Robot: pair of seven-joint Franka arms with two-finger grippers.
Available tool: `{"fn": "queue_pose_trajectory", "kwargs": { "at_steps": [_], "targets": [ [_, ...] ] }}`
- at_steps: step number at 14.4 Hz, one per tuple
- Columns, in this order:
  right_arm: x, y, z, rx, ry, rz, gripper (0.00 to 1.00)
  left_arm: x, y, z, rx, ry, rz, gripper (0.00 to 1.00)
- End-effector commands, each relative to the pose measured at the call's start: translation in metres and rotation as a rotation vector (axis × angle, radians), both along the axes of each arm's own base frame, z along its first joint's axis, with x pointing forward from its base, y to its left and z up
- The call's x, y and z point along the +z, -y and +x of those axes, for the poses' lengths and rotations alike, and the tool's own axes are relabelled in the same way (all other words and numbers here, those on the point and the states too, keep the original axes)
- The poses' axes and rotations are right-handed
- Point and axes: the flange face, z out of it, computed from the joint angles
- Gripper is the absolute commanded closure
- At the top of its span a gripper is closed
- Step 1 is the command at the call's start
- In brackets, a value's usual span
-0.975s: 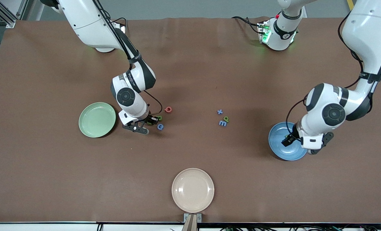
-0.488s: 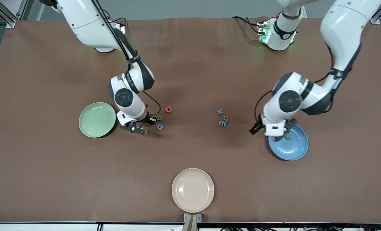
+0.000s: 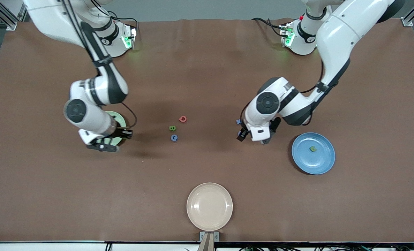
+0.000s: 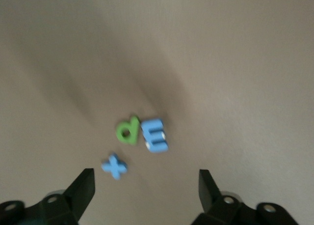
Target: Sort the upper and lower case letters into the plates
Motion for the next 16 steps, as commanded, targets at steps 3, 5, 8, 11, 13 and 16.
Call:
{"fn": "queue_pose_trajectory", "kwargs": {
  "at_steps": [3, 5, 8, 11, 13, 16],
  "targets": [
    [-0.026, 0.076, -0.039, 0.096, 0.038, 0.01, 1.0, -0.033, 0.028, -0.003, 0.139, 0.01, 0.045, 0.17],
    [-0.043, 0.093, -0.053, 0.117, 0.051, 0.005, 1.0, -0.047, 0.032, -0.007, 0.174, 0.015, 0.063, 0.19],
    [-0.061, 0.111, -0.063, 0.131, 0.029, 0.005, 0.99, -0.056, 0.031, -0.008, 0.208, 0.03, 0.1, 0.23],
    [-0.072, 0.113, -0.07, 0.137, 0.0, 0.008, 0.79, -0.056, 0.022, -0.004, 0.225, 0.042, 0.117, 0.26],
    [-0.077, 0.113, -0.071, 0.135, -0.012, 0.009, 0.0, -0.057, 0.022, -0.003, 0.233, 0.078, 0.141, 0.27],
    [-0.075, 0.109, -0.07, 0.127, -0.026, 0.012, 0.0, -0.056, 0.02, -0.001, 0.249, 0.097, 0.149, 0.31]
  ]
}}
